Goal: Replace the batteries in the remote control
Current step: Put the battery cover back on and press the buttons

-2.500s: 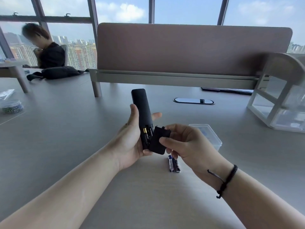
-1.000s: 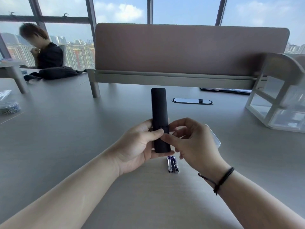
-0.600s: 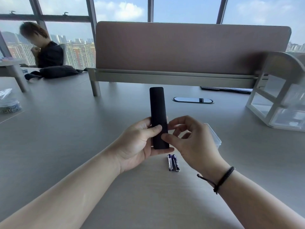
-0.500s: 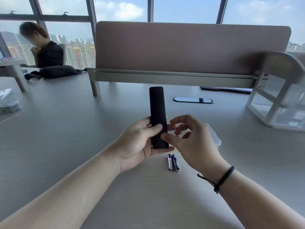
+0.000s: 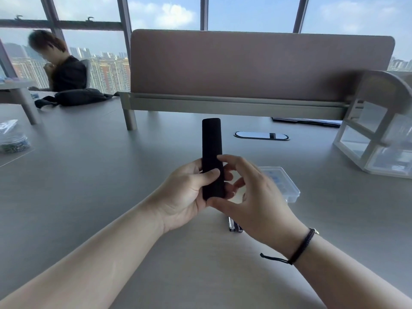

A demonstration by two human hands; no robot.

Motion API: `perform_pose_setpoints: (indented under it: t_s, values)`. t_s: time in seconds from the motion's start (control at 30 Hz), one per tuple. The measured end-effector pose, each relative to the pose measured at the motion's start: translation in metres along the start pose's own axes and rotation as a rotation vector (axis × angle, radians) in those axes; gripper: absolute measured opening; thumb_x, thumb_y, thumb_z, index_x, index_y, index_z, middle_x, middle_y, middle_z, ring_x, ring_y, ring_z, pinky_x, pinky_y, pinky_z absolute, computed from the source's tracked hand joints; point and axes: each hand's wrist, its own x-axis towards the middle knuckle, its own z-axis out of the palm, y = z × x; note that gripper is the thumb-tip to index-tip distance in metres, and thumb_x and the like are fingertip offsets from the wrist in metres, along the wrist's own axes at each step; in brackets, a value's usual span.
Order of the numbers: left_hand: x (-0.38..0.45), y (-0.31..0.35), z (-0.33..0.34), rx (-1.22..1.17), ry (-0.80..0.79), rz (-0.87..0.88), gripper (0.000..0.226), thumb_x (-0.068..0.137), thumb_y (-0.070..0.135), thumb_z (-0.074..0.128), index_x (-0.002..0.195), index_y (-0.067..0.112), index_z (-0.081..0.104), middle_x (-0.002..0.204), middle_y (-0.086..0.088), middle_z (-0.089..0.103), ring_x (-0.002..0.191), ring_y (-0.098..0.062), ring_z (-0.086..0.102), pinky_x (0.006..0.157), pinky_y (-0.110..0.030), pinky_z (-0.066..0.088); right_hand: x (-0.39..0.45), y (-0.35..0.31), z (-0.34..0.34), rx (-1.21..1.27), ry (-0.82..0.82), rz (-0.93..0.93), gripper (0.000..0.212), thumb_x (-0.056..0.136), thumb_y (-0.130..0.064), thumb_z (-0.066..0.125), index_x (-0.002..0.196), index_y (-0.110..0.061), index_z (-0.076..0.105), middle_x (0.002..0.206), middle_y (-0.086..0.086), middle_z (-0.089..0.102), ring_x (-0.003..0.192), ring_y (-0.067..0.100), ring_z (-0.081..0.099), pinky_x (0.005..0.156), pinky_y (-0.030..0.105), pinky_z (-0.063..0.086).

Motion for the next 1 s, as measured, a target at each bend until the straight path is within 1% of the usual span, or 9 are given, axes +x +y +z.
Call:
perform_pose_setpoints:
  t_s: [0.13,0.2,0.3,0.47,0.6,0.7,0.8,0.9,1.0]
  values:
    - [0.0007,-0.0029,0.0008,0.004,0.003,-0.017,0.019,0.100,0.002,0.044,0.104,0.002,0.062,0.085,-0.013,0.061,0.071,-0.024,0.062,0.066,-0.033,0.057,-0.0016,0.0001,0.0013,-0.071,0.025,-0.033,0.067,0.070,-0.048,0.075,0.131,-0.041,0.047,0.106,-0.020,0.062,0.079,0.002,0.060,0.071,0.028,0.053]
    - [0.0010,-0.0050,0.0009,0.017,0.012,-0.033,0.019,0.102,0.006,0.043,0.101,0.004,0.061,0.083,-0.013,0.059,0.071,-0.023,0.060,0.068,-0.033,0.053,-0.0031,-0.0014,0.0018,-0.114,0.045,-0.055,0.064,0.072,-0.050,0.072,0.130,-0.039,0.048,0.106,-0.020,0.064,0.079,0.004,0.060,0.070,0.032,0.054]
    - [0.0016,-0.0070,0.0001,0.041,0.031,-0.052,0.019,0.103,0.010,0.042,0.098,0.006,0.061,0.081,-0.011,0.059,0.069,-0.021,0.059,0.070,-0.033,0.044,-0.0045,-0.0037,0.0014,-0.168,0.069,-0.083,0.061,0.074,-0.051,0.072,0.129,-0.037,0.049,0.104,-0.018,0.068,0.083,0.008,0.063,0.067,0.032,0.052]
    - [0.0026,-0.0075,-0.0014,0.037,0.031,-0.056,0.018,0.103,0.011,0.042,0.099,0.004,0.058,0.080,-0.011,0.059,0.068,-0.020,0.059,0.070,-0.032,0.044,-0.0055,-0.0063,0.0016,-0.262,0.104,-0.142,0.060,0.074,-0.050,0.074,0.127,-0.033,0.051,0.097,-0.014,0.071,0.076,0.012,0.066,0.057,0.030,0.050]
    - [0.0032,-0.0080,-0.0031,0.020,0.011,-0.052,0.015,0.103,0.013,0.044,0.110,0.004,0.053,0.084,-0.014,0.057,0.071,-0.021,0.058,0.070,-0.032,0.047,-0.0052,-0.0077,0.0005,-0.318,0.132,-0.184,0.055,0.075,-0.047,0.075,0.123,-0.030,0.055,0.088,-0.012,0.071,0.070,0.014,0.067,0.051,0.027,0.047]
    - [0.0031,-0.0076,-0.0029,0.006,0.018,-0.047,0.016,0.104,0.013,0.042,0.113,0.004,0.052,0.084,-0.015,0.056,0.070,-0.022,0.058,0.068,-0.031,0.051,-0.0050,-0.0086,-0.0002,-0.328,0.126,-0.186,0.052,0.076,-0.046,0.074,0.122,-0.031,0.056,0.087,-0.013,0.070,0.072,0.013,0.067,0.051,0.027,0.047]
    - [0.0033,-0.0087,-0.0013,0.032,0.029,-0.046,0.016,0.104,0.015,0.043,0.109,0.003,0.054,0.083,-0.015,0.057,0.070,-0.023,0.059,0.070,-0.033,0.050,-0.0048,-0.0076,-0.0008,-0.312,0.125,-0.168,0.055,0.074,-0.047,0.075,0.123,-0.031,0.055,0.090,-0.013,0.071,0.072,0.012,0.066,0.052,0.027,0.047]
    - [0.0032,-0.0099,-0.0002,0.041,0.055,-0.037,0.018,0.103,0.015,0.044,0.105,0.003,0.057,0.084,-0.016,0.058,0.071,-0.025,0.061,0.071,-0.035,0.052,-0.0041,-0.0072,-0.0010,-0.271,0.086,-0.123,0.060,0.074,-0.048,0.074,0.127,-0.034,0.050,0.094,-0.014,0.072,0.075,0.011,0.065,0.058,0.032,0.052]
    - [0.0018,-0.0080,0.0030,0.033,0.059,-0.027,0.020,0.103,0.016,0.045,0.108,0.003,0.059,0.086,-0.018,0.061,0.072,-0.027,0.065,0.069,-0.034,0.056,-0.0035,-0.0056,-0.0020,-0.233,0.078,-0.097,0.063,0.074,-0.048,0.074,0.130,-0.036,0.046,0.096,-0.013,0.071,0.078,0.011,0.065,0.062,0.035,0.054]
